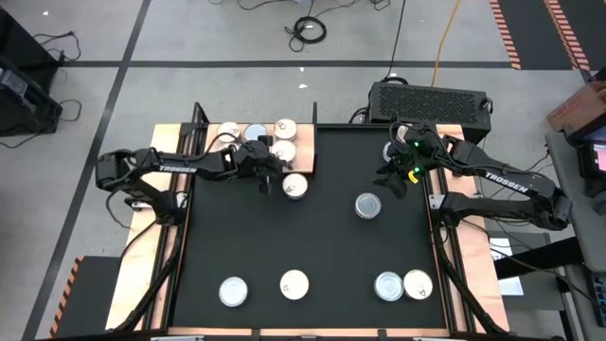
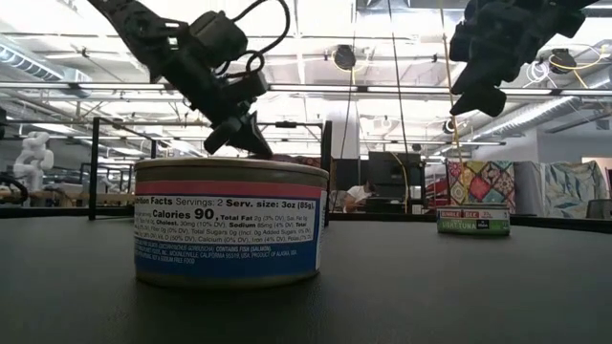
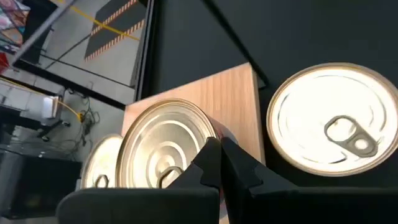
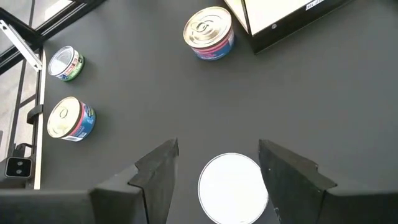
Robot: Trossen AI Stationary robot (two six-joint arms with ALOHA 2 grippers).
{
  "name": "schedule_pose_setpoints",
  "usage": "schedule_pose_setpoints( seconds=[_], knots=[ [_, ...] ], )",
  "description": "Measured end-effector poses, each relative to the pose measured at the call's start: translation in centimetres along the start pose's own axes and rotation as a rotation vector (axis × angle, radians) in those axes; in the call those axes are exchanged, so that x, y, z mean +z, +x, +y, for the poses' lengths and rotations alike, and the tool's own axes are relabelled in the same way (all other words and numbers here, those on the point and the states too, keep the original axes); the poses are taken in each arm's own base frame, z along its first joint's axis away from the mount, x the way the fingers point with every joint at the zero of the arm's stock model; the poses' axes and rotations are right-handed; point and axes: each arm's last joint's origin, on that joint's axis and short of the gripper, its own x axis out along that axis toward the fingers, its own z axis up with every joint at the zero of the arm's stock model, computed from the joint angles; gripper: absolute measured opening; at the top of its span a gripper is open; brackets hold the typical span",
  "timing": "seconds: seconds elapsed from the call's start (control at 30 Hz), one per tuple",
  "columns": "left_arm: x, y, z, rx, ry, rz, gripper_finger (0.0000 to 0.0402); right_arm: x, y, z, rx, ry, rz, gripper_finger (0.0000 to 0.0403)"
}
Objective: Stack canned seafood by type on shelf
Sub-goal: Put the blue tuna can on the shelf
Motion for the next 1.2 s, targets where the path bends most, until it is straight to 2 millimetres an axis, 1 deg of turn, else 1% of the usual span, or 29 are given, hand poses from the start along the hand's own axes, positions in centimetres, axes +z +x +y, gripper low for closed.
schedule_pose_setpoints(
  seconds=[0.13,0.2,0.4,0.47,0.77,0.83,1.07,1.2],
  knots=[
    [-0.7,0.2,0.8,-0.006,-0.024,-0.012,0.0,0.1,0.0,0.0,0.0,-0.006,-0.008,0.0215],
    [-0.9,0.7,0.9,-0.017,-0.033,-0.022,0.0,0.3,0.0,0.0,0.002,-0.015,-0.028,0.0215],
    [-1.9,2.5,0.2,-0.053,-0.031,0.017,0.0,0.4,0.1,0.0,0.003,-0.022,-0.035,0.0215],
    [-1.8,2.9,0.1,-0.044,-0.029,0.009,0.0,0.4,0.2,0.0,0.003,-0.021,-0.032,0.0215],
    [-1.9,2.9,0.1,-0.044,-0.031,0.014,0.0,0.5,0.7,-0.3,0.0,-0.034,-0.009,0.0215],
    [-1.9,2.9,0.1,-0.045,-0.031,0.014,0.0006,0.5,0.9,-0.3,-0.001,-0.035,-0.003,0.0215],
    [-1.9,2.9,0.1,-0.027,-0.03,0.03,0.0049,0.6,1.2,-0.5,-0.003,-0.028,0.012,0.0215],
    [-1.8,2.8,0.0,-0.03,-0.026,0.03,0.0061,0.5,1.2,-0.4,0.001,-0.028,0.013,0.0215]
  ],
)
